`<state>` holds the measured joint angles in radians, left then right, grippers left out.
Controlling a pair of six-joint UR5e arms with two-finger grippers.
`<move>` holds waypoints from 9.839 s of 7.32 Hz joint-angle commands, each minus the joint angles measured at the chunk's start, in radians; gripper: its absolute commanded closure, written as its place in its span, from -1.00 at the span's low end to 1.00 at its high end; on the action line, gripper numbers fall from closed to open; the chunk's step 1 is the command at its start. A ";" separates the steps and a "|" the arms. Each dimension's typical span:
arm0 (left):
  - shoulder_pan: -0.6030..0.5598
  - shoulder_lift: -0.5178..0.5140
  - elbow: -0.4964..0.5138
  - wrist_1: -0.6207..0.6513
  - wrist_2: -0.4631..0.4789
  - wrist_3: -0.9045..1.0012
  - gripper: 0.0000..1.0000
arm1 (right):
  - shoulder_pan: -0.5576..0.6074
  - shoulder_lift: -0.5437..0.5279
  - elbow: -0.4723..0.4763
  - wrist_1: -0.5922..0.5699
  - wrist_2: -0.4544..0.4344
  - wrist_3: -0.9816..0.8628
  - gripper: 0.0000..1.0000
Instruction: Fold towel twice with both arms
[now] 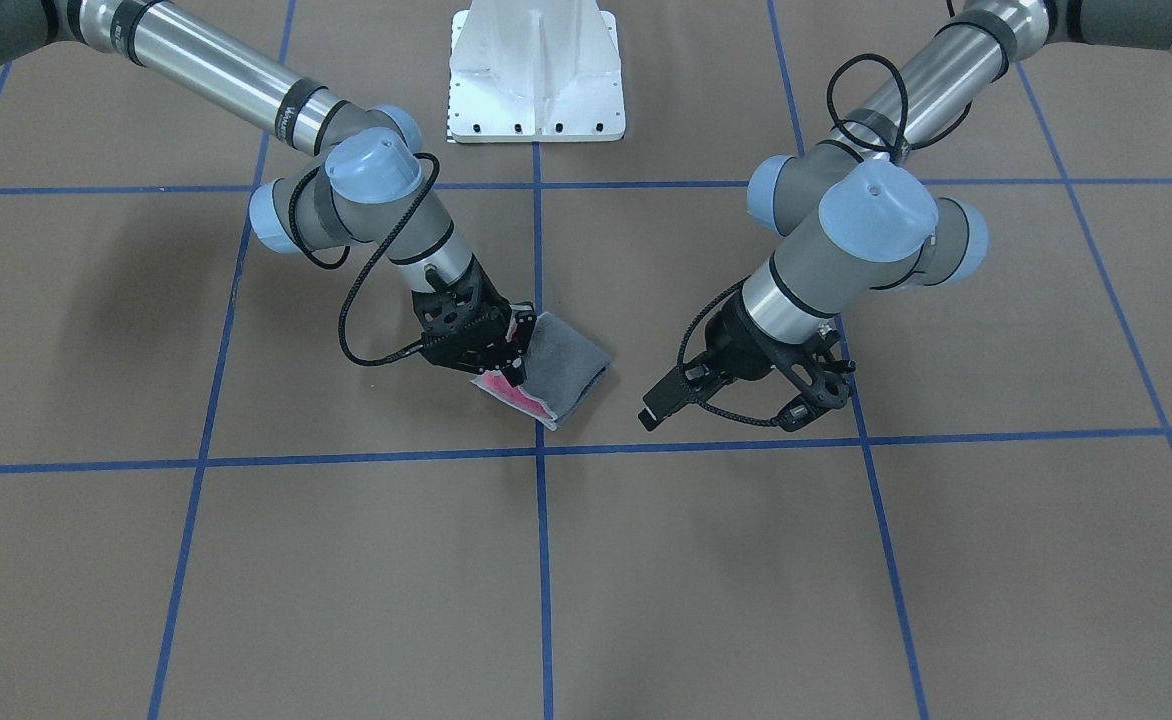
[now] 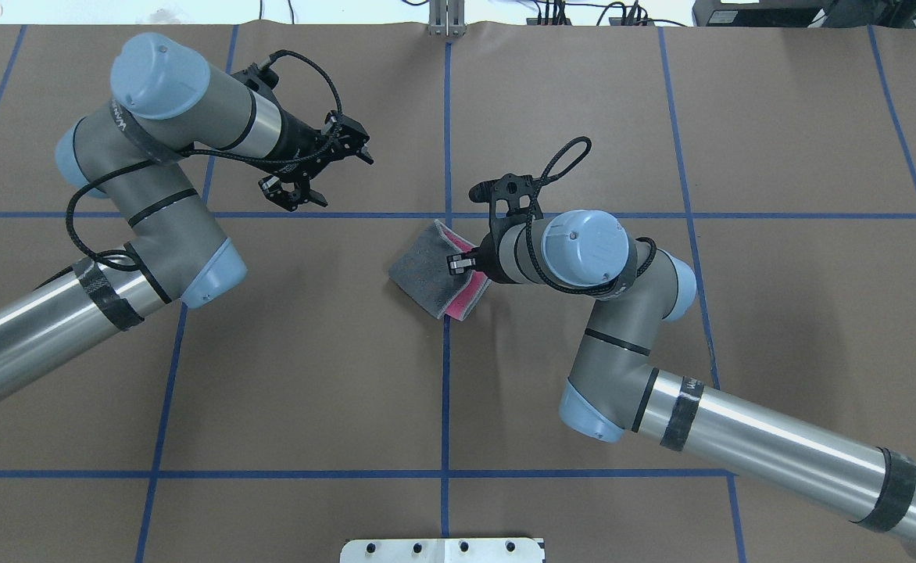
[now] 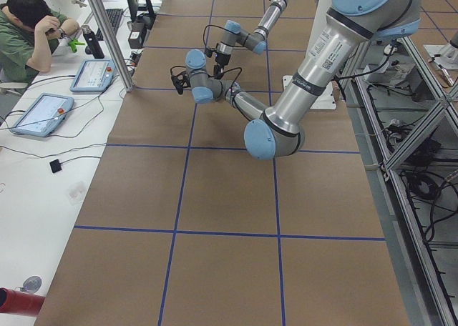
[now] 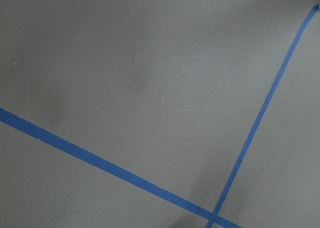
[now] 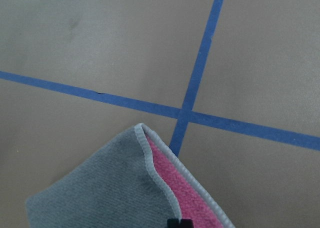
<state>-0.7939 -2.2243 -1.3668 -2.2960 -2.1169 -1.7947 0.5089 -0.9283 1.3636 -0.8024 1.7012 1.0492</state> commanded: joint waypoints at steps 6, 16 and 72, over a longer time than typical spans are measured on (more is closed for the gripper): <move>0.005 -0.006 0.000 0.003 0.003 -0.011 -1.00 | 0.040 -0.015 0.002 -0.003 0.011 -0.002 1.00; 0.005 -0.009 0.002 0.003 0.003 -0.012 -1.00 | 0.049 -0.072 0.066 -0.001 0.106 0.018 -0.99; -0.772 0.678 -0.282 0.606 -0.207 1.824 -1.00 | 1.091 -0.702 0.317 -0.725 0.712 -0.976 -0.99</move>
<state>-1.5665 -1.5463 -1.6478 -1.6905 -2.3234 0.0299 1.5937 -1.6309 1.6379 -1.4843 2.4120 0.0694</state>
